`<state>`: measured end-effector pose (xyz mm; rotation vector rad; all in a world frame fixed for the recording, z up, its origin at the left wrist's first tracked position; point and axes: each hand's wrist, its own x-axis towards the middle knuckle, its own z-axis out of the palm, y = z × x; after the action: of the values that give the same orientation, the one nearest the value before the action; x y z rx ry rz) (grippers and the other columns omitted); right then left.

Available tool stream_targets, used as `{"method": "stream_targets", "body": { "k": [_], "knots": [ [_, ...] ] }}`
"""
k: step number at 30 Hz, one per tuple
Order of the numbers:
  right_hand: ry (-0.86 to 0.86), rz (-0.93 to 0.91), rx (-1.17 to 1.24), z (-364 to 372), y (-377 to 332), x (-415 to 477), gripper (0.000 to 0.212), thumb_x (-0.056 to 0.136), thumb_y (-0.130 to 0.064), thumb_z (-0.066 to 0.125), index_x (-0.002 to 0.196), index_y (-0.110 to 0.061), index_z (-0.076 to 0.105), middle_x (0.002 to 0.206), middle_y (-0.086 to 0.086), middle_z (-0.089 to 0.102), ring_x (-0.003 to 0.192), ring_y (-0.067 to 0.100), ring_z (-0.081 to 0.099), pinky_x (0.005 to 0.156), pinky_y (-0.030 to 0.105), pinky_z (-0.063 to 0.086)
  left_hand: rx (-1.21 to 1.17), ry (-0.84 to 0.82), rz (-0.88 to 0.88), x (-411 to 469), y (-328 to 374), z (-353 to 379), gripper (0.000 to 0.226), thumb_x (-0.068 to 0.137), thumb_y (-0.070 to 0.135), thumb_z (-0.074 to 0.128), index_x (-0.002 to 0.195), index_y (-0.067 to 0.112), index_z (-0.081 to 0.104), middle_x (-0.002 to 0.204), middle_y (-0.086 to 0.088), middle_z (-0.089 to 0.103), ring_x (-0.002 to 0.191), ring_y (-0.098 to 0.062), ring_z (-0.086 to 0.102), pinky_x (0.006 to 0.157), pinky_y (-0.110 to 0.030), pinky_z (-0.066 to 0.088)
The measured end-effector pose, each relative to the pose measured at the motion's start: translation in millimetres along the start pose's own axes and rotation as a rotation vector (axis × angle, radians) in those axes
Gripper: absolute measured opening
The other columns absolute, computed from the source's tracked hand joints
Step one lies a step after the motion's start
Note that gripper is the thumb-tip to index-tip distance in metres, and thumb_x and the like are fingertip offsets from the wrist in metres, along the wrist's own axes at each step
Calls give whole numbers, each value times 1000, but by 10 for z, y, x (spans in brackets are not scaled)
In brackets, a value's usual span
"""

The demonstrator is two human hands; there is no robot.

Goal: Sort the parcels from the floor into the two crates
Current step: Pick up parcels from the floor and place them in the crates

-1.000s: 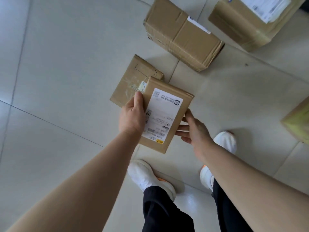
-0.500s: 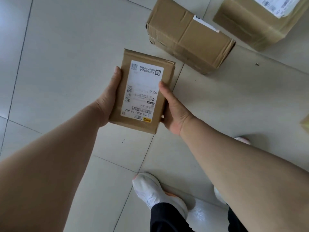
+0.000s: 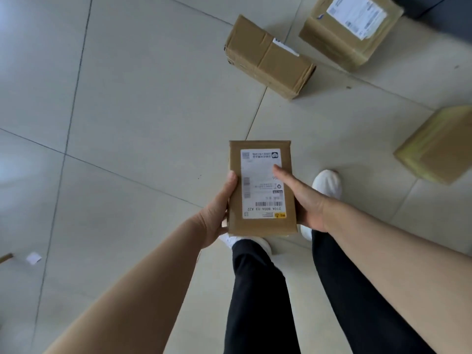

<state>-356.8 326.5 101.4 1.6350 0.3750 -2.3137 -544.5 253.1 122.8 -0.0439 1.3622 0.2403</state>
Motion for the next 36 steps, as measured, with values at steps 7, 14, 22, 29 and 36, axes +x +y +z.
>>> {"method": "stream_targets", "body": {
  "k": [7,14,22,29,36],
  "knots": [
    [-60,-146,174,144,-284,-910,74,61,-72,71,121,-30,67,124,8,68,120,32,61,108,54,41,151,81,84,-1040,660,217,85,65,91,44,128,37,63,125,-3,69,117,-25,64,102,-52,50],
    [-100,-308,169,94,-684,-1980,66,68,-54,72,125,-23,65,127,10,66,124,33,57,110,55,37,209,111,192,-2010,1186,644,84,67,88,45,131,36,60,128,1,67,121,-21,61,101,-51,50],
    [-43,-340,105,-68,-714,-3013,69,63,-61,74,122,-25,67,122,8,69,122,30,60,109,55,39,153,113,197,-2762,1235,1373,86,75,87,43,134,27,58,129,-2,65,117,-21,62,91,-44,55],
    [48,-448,138,-110,-533,-3804,73,59,-69,72,119,-28,69,123,8,69,123,31,59,109,52,40,266,102,283,-3268,1393,1850,93,65,89,45,129,24,63,124,-6,68,114,-27,64,94,-49,54],
    [155,-652,479,54,183,-4512,71,56,-49,79,120,-21,68,131,9,64,129,32,53,109,53,37,612,3,412,-3765,1460,2319,96,53,96,45,122,33,68,119,-1,72,113,-27,65,101,-53,48]
  ]
}}
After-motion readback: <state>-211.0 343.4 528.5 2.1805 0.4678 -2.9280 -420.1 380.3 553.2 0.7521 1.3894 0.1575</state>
